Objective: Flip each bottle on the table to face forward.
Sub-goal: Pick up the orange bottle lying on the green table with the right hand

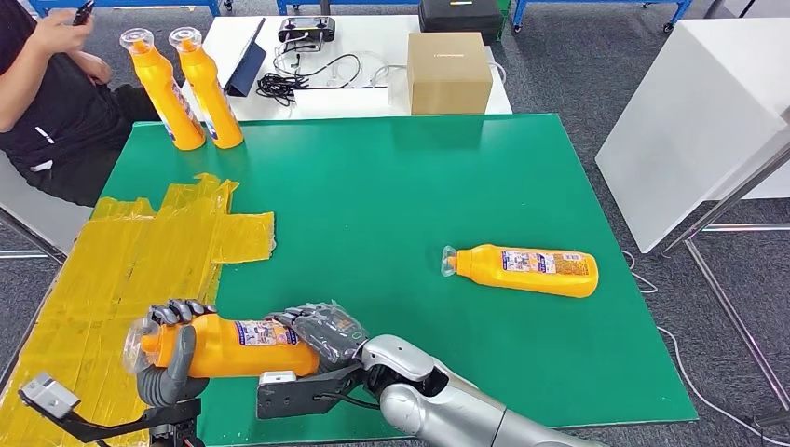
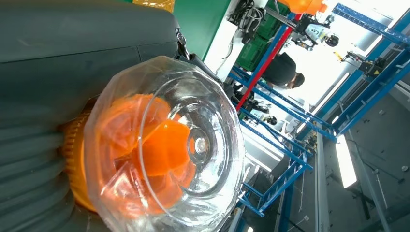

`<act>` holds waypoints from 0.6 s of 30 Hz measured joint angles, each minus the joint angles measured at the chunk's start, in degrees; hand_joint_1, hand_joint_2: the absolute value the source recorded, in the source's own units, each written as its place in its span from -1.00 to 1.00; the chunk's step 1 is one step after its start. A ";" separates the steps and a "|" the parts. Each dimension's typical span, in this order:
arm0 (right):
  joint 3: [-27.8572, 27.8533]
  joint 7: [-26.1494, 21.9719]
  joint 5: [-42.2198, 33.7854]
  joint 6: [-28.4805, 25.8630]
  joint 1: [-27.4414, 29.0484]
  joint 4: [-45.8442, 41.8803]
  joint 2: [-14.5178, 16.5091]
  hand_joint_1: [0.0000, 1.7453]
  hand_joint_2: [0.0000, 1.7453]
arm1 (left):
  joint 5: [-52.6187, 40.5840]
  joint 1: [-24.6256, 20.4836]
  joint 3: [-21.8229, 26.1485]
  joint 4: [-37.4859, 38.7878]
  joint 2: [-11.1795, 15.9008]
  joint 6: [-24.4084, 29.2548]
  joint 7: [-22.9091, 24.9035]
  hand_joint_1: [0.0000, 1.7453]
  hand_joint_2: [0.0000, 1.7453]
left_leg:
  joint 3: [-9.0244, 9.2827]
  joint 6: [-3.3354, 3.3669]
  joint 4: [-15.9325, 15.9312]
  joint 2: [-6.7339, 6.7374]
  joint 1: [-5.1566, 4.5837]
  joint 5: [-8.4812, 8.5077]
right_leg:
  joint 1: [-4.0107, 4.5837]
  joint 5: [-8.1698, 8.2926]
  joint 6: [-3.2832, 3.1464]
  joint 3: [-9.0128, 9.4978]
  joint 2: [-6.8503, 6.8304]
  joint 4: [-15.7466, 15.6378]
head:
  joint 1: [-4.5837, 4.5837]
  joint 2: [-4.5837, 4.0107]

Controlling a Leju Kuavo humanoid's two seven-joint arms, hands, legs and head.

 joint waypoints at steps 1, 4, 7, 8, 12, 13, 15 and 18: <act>0.00 -0.01 0.00 0.00 0.00 0.00 0.00 1.00 1.00 | 0.00 0.00 0.01 0.00 0.00 -0.02 -0.01 1.00 1.00 | 0.00 0.00 0.00 0.00 0.00 0.00 | 0.00 0.00 0.00 0.00 0.00 0.00 | 0.00 0.00; 0.00 -0.01 0.00 0.00 0.00 0.00 0.00 1.00 1.00 | 0.00 0.00 0.04 0.02 -0.01 -0.07 -0.01 1.00 1.00 | 0.00 0.00 0.00 0.00 0.00 0.00 | 0.00 0.00 0.00 0.00 0.00 0.00 | 0.00 0.00; 0.00 -0.02 0.00 0.00 0.00 0.00 0.00 1.00 1.00 | 0.00 0.00 0.06 0.02 -0.02 -0.11 -0.01 1.00 1.00 | 0.00 0.00 0.00 0.00 0.00 0.00 | 0.00 0.00 0.00 0.00 0.00 0.00 | 0.00 0.00; 0.00 -0.02 0.00 0.00 0.00 0.00 0.00 1.00 1.00 | 0.00 0.00 0.07 0.02 -0.02 -0.13 -0.01 1.00 1.00 | 0.00 0.00 0.00 0.00 0.00 0.00 | 0.00 0.00 0.00 0.00 0.00 0.00 | 0.00 0.00; 0.00 -0.02 0.00 0.00 0.00 0.00 0.00 1.00 1.00 | 0.00 0.00 0.07 0.03 -0.02 -0.13 -0.01 1.00 1.00 | 0.00 0.00 0.00 0.00 0.00 0.00 | 0.00 0.00 0.00 0.00 0.00 0.00 | 0.00 0.00; 0.00 -0.03 0.00 0.00 0.00 0.00 0.00 1.00 1.00 | 0.00 0.00 0.07 0.03 -0.02 -0.14 -0.01 1.00 1.00 | 0.00 0.00 0.00 0.00 0.00 0.00 | 0.00 0.00 0.00 0.00 0.00 0.00 | 0.00 0.00; 0.00 -0.03 0.00 0.00 0.00 0.00 0.00 1.00 1.00 | 0.00 0.00 0.07 0.04 -0.02 -0.15 -0.01 1.00 1.00 | 0.00 0.00 0.00 0.00 0.00 0.00 | 0.00 0.00 0.00 0.00 0.00 0.00 | 0.00 0.00; 0.00 -0.03 0.00 0.00 0.00 0.00 0.00 1.00 1.00 | 0.00 0.01 0.09 0.04 -0.02 -0.15 -0.01 1.00 1.00 | 0.00 0.00 0.00 0.00 0.00 0.00 | 0.00 0.00 0.00 0.00 0.00 0.00 | 0.00 0.00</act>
